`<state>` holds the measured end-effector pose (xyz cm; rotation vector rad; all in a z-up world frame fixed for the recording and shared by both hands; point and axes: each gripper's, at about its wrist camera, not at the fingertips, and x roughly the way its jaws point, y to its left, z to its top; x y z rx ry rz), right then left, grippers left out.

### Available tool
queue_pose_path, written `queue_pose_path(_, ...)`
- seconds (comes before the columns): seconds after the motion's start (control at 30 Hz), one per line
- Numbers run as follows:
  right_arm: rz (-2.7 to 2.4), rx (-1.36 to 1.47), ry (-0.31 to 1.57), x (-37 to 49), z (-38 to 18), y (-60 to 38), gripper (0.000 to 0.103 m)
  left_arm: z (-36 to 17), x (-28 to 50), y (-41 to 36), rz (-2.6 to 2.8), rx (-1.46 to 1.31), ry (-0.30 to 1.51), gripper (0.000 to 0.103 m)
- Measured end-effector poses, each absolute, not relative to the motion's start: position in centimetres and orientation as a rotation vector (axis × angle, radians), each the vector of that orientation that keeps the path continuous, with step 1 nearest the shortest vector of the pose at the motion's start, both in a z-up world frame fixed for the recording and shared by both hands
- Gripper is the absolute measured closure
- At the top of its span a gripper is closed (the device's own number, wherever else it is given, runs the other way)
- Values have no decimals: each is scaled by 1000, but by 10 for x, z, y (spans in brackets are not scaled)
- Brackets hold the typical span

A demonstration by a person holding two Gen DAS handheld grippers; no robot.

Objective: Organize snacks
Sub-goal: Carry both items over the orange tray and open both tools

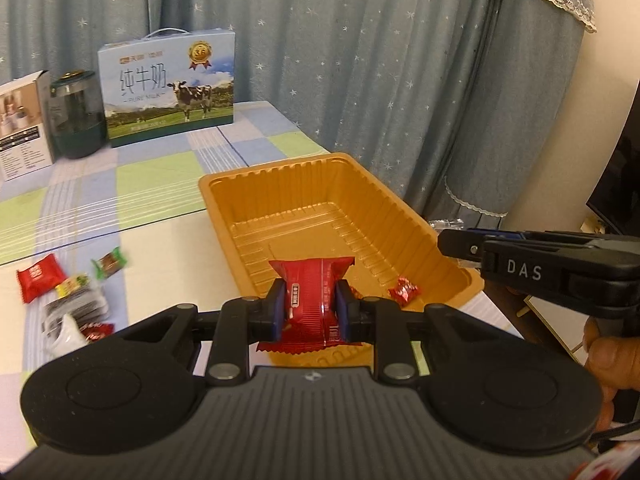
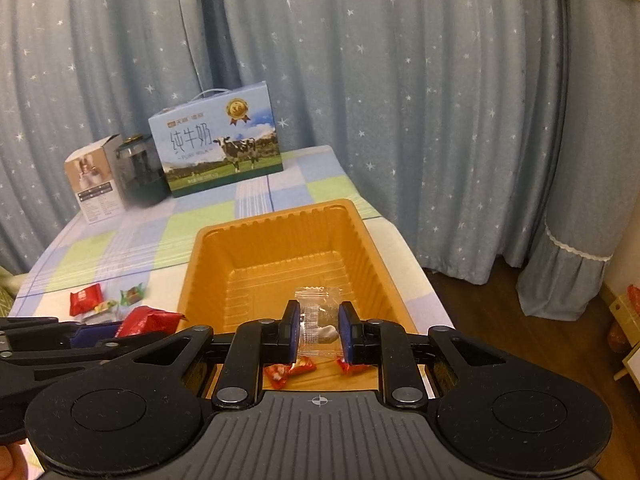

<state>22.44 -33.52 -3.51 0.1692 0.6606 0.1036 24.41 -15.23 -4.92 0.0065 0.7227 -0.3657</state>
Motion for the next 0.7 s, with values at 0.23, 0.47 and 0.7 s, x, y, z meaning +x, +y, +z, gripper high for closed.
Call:
queue_pose_path(0.23,104,187,674,240,-44,-338,82,-63,267,-158,-370,-13,713,63)
queue_pose_path(0.47,106,204,689,243,-49,-341,82,-62,259,-137,-327,-29,698,56)
queue_pose_path(0.7,161,278,692,253,-50,-341,82,-61,236,-116,-292,-47,696,51)
